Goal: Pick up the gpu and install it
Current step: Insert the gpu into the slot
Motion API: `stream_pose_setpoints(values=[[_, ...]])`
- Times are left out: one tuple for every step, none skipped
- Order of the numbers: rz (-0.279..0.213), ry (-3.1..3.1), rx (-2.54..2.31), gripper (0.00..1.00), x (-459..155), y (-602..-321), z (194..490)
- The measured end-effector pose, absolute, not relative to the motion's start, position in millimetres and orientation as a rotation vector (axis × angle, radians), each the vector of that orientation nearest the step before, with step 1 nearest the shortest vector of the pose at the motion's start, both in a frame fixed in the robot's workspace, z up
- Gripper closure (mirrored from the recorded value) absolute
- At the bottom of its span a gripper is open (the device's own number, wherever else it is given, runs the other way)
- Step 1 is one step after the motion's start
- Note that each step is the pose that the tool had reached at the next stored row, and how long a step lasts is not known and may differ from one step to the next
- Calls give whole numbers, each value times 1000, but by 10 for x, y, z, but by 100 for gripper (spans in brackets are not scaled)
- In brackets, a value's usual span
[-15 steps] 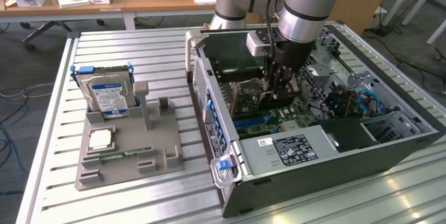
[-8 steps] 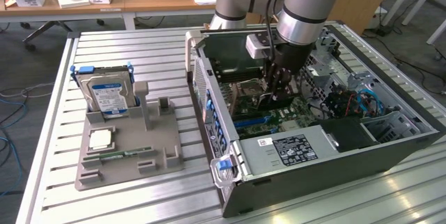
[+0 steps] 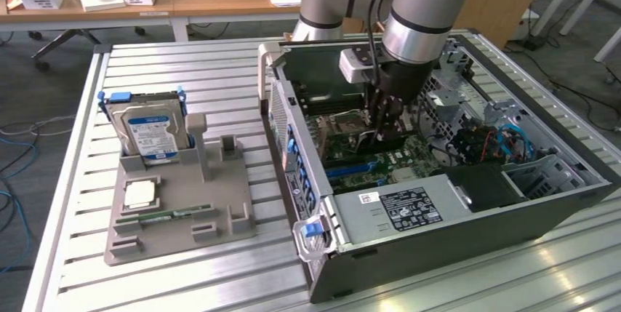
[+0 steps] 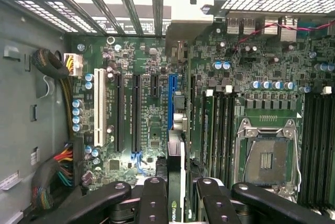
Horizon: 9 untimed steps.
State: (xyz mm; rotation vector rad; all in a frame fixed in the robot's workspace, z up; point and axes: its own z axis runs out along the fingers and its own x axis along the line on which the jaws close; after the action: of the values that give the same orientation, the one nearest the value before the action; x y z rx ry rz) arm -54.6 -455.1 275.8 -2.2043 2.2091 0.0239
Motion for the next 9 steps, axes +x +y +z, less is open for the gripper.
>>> stream_pose_setpoints(values=[[24,2209,-2205,74,-551,-4550,2758],[24,2209,-2205,74,-555,-4550,2757],[24,2208,-2205,74,-560,-4550,2756],[24,2208,-2205,74,-565,-4550,2756],[24,2208,-2205,74,-572,-4550,2756],[24,2208,-2205,74,-579,-4551,2757],[24,2208,-2206,74,-587,-4550,2756],[24,2208,-2206,74,-595,-4550,2756],[24,2208,-2206,74,-601,-4550,2756]])
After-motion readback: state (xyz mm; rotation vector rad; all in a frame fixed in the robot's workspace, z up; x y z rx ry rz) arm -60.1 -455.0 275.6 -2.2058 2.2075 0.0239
